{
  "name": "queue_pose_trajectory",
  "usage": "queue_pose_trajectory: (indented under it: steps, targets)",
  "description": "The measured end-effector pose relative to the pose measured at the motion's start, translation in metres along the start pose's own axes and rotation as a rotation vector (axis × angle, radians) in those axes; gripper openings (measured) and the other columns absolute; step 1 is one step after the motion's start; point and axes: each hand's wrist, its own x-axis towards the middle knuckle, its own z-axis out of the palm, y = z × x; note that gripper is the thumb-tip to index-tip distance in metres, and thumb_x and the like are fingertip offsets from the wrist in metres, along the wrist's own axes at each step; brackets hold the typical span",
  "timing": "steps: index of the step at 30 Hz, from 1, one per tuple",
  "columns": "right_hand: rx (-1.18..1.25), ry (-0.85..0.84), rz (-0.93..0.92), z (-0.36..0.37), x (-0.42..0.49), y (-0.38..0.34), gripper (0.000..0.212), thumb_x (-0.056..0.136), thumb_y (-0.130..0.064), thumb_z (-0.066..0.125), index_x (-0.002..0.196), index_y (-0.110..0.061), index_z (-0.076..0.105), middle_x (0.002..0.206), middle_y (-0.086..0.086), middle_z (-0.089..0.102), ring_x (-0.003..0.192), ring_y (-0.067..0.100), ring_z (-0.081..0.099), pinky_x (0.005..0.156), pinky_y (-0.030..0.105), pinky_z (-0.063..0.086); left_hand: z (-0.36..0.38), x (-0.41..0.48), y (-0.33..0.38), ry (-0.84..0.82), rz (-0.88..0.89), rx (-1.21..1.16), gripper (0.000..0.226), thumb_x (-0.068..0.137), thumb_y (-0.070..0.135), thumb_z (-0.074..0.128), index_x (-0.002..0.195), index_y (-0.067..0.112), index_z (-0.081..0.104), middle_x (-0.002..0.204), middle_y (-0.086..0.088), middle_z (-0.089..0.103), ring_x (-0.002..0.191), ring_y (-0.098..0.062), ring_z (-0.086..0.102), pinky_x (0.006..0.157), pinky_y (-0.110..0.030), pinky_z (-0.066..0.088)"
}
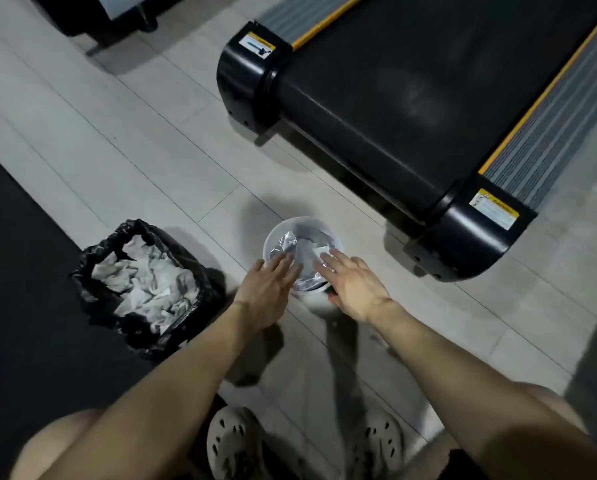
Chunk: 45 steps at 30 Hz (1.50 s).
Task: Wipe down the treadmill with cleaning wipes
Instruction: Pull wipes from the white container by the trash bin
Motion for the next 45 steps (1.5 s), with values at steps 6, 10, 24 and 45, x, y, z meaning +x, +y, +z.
queue_pose_trajectory:
  steps: [6, 10, 24, 45]
  targets:
    - [-0.071, 0.081, -0.060, 0.074, 0.033, 0.036, 0.077, 0.102, -0.054, 0.059, 0.166, -0.020, 0.033, 0.172, 0.003, 0.034, 0.165, 0.022, 0.012, 0.134, 0.046, 0.003, 0.049, 0.058, -0.032, 0.062, 0.037, 0.163, 0.077, 0.106, 0.064, 0.024, 0.172, 0.026, 0.017, 0.181, -0.004, 0.010, 0.168, -0.028, 0.000, 0.132, -0.059, -0.003]
    - [-0.091, 0.270, -0.107, 0.100, 0.020, 0.024, 0.055, 0.096, -0.054, 0.067, 0.140, -0.021, 0.063, 0.130, 0.000, 0.066, 0.138, 0.025, 0.055, 0.130, 0.051, 0.023, 0.066, 0.046, -0.060, -0.002, -0.089, 0.168, 0.095, 0.098, 0.085, 0.005, 0.173, 0.026, 0.016, 0.179, 0.008, 0.017, 0.167, -0.022, 0.008, 0.131, -0.062, -0.005]
    - [0.158, 0.134, 0.149, 0.066, 0.036, -0.002, 0.032, 0.098, -0.027, 0.059, 0.126, -0.030, 0.073, 0.108, 0.005, 0.079, 0.095, 0.036, 0.073, 0.083, 0.041, 0.060, 0.103, 0.032, -0.026, 0.033, -0.119, -0.398, 0.142, 0.067, 0.106, 0.052, 0.174, 0.023, 0.006, 0.180, 0.017, -0.003, 0.166, -0.017, -0.007, 0.133, -0.044, 0.024]
    - [0.140, 0.179, -0.027, 0.010, 0.040, 0.022, 0.017, 0.096, -0.033, 0.057, 0.107, -0.024, 0.067, 0.108, -0.004, 0.071, 0.096, 0.027, 0.069, 0.082, 0.039, 0.055, 0.096, 0.050, -0.024, 0.052, -0.151, -0.406, 0.153, 0.053, 0.115, 0.037, 0.173, 0.026, 0.005, 0.179, 0.020, -0.002, 0.165, -0.015, -0.001, 0.129, -0.045, 0.033]
